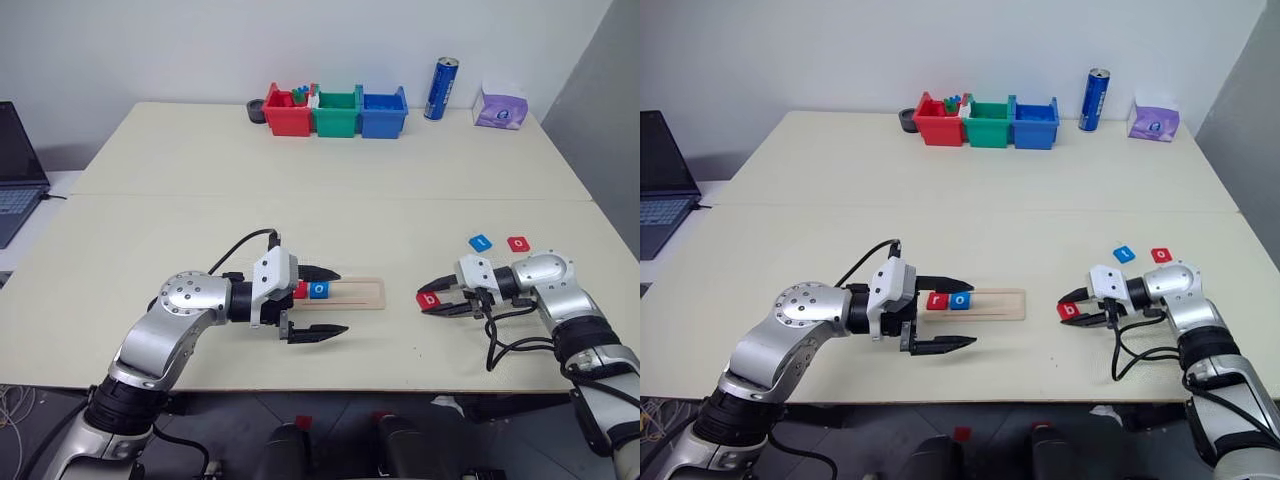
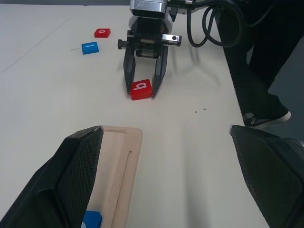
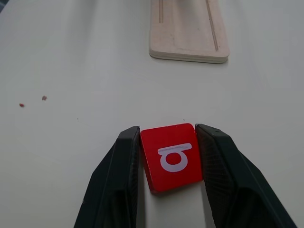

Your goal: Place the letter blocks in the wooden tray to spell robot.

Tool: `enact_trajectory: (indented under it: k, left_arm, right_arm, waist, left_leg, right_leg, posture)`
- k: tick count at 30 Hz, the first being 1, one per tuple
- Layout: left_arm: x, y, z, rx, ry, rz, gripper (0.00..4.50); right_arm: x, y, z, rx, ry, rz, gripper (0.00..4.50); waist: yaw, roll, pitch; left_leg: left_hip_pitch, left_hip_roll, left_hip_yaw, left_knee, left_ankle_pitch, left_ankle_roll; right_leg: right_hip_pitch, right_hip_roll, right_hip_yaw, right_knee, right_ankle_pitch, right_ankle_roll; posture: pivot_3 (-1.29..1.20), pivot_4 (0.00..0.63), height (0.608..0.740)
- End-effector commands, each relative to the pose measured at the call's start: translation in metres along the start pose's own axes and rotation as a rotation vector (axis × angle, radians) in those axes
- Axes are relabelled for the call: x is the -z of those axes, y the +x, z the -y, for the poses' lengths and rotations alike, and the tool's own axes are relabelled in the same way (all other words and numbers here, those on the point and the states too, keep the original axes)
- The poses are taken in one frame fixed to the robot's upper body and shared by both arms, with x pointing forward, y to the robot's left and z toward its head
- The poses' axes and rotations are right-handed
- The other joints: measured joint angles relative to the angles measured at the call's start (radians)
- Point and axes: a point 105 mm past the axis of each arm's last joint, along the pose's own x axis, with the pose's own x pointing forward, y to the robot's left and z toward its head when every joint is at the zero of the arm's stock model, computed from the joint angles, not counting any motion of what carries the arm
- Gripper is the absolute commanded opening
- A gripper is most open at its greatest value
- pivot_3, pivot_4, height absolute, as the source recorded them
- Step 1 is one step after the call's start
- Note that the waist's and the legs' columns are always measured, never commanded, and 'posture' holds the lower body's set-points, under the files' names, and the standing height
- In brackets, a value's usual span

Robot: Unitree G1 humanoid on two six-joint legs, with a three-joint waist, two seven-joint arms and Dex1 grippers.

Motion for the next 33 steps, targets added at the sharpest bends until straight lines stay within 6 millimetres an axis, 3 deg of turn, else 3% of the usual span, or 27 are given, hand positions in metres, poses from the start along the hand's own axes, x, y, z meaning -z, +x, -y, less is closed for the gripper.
enact_trajectory:
  k: [1, 5, 10, 19, 27, 33]
  left_arm:
    - [-0.011, 0.001, -0.001, 0.008, 0.044, 0.029, 4.5]
    - [-0.011, 0.002, -0.001, 0.009, 0.043, 0.031, 4.5]
    - [-0.011, 0.004, -0.001, 0.012, 0.043, 0.035, 4.5]
    - [-0.011, 0.004, -0.002, 0.004, 0.049, 0.039, 4.5]
    - [-0.011, 0.003, -0.002, -0.002, 0.049, 0.042, 4.5]
    - [-0.011, 0.004, -0.002, -0.003, 0.05, 0.044, 4.5]
  right_arm:
    - [-0.012, -0.002, -0.002, 0.017, 0.068, 0.042, 1.46]
    - [-0.023, 0.004, -0.015, 0.012, 0.124, 0.065, 1.46]
    - [-0.02, 0.014, -0.028, 0.026, 0.12, 0.025, 1.46]
    - [-0.024, 0.015, -0.018, 0.102, 0.169, 0.053, 4.46]
    - [-0.03, 0.009, -0.015, 0.096, 0.191, 0.065, 4.46]
    - [-0.019, 0.009, -0.031, 0.045, 0.18, 0.023, 4.46]
  waist:
    - [0.0, 0.0, 0.0]
    - [0.0, 0.0, 0.0]
    - [0.0, 0.0, 0.0]
    - [-0.001, 0.0, 0.0]
    - [-0.001, 0.0, 0.0]
    - [-0.001, 0.0, 0.0]
  left_leg:
    - [0.0, 0.0, 0.0, 0.0, 0.0, 0.0]
    - [-0.001, 0.0, 0.0, -0.001, 0.0, 0.0]
    - [-0.001, 0.0, 0.0, -0.001, 0.0, 0.0]
    - [-0.001, -0.001, 0.0, -0.001, 0.0, 0.0]
    - [-0.001, -0.001, 0.0, -0.001, 0.0, 0.0]
    - [-0.001, -0.001, 0.0, -0.001, 0.0, 0.0]
  right_leg:
    - [0.0, 0.0, 0.0, 0.0, 0.0, 0.0]
    - [-0.001, 0.0, 0.0, 0.0, 0.0, 0.0]
    - [-0.001, 0.0, 0.0, 0.0, 0.0, 0.0]
    - [-0.001, 0.001, 0.0, 0.0, 0.0, 0.0]
    - [-0.001, 0.001, 0.0, 0.0, 0.0, 0.0]
    - [-0.001, 0.001, 0.0, 0.0, 0.0, 0.0]
  posture:
    - [0.0, 0.15, 0.74]
    - [0.0, 0.15, 0.74]
    - [0.0, 0.15, 0.74]
    - [0.0, 0.15, 0.74]
    - [0.0, 0.15, 0.74]
    - [0.0, 0.15, 0.74]
